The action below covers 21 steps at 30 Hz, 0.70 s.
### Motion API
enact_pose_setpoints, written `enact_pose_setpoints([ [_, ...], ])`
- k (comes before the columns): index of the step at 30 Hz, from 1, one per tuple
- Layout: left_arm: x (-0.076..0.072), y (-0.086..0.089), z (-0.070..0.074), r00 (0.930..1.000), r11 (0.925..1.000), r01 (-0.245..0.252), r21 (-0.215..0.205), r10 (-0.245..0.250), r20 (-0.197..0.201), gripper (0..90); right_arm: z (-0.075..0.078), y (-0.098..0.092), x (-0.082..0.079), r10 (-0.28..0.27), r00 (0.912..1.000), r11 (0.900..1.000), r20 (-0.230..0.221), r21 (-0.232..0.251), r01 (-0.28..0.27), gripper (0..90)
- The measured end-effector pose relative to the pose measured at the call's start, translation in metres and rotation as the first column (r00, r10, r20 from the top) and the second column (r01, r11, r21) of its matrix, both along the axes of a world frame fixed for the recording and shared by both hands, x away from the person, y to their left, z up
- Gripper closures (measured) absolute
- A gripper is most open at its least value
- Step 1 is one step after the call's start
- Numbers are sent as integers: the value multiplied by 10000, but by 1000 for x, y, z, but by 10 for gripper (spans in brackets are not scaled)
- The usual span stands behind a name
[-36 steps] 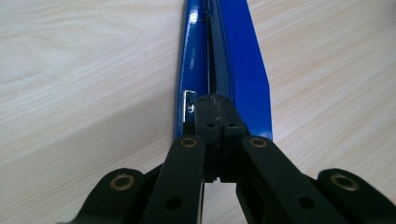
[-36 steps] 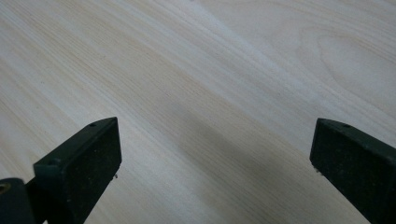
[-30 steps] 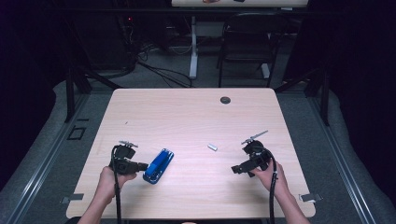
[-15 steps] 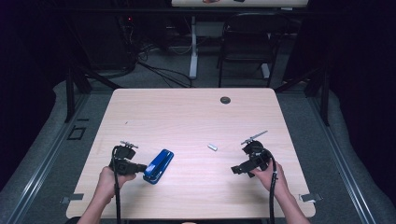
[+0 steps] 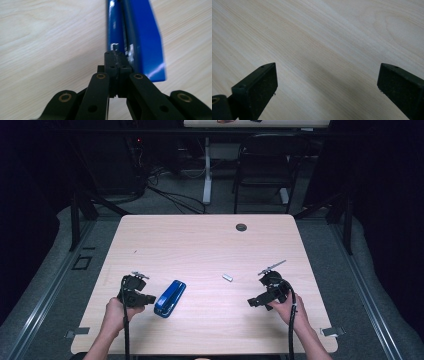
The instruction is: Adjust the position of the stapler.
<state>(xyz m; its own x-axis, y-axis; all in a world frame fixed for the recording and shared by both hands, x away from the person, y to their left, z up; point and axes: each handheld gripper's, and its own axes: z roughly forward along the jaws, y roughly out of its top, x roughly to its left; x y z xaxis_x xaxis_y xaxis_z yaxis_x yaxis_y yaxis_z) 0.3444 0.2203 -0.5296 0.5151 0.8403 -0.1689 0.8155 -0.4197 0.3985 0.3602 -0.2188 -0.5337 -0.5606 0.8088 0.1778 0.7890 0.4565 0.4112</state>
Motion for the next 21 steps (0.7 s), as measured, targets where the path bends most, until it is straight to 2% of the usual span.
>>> enact_pose_setpoints([
  [3,1,-2,-4,9998,9997,136,206,-133,-165,899,1,0,0,93,10000,9999,-13,-109,-94,28],
  [5,2,-4,-6,9992,9999,163,32,-162,-361,899,1,0,0,99,9999,9999,26,-86,-98,28],
  [6,2,-6,-7,9989,9998,161,95,-157,-445,899,1,0,0,102,9999,9999,40,-97,-102,29],
  [7,2,-6,-7,9989,9998,161,95,-157,-445,899,1,0,0,75,10000,9999,62,-119,-74,29],
  [9,3,-8,-10,9988,9990,137,429,-116,-475,899,1,0,0,75,10000,9999,35,-118,-75,30],
  [16,5,-10,-13,9986,9975,172,688,-137,-503,900,1,0,0,66,10000,9999,27,-97,-66,32],
  [21,8,-3,-16,9966,9999,-41,97,49,-825,900,0,2,0,63,10000,10000,69,-14,-62,33],
])
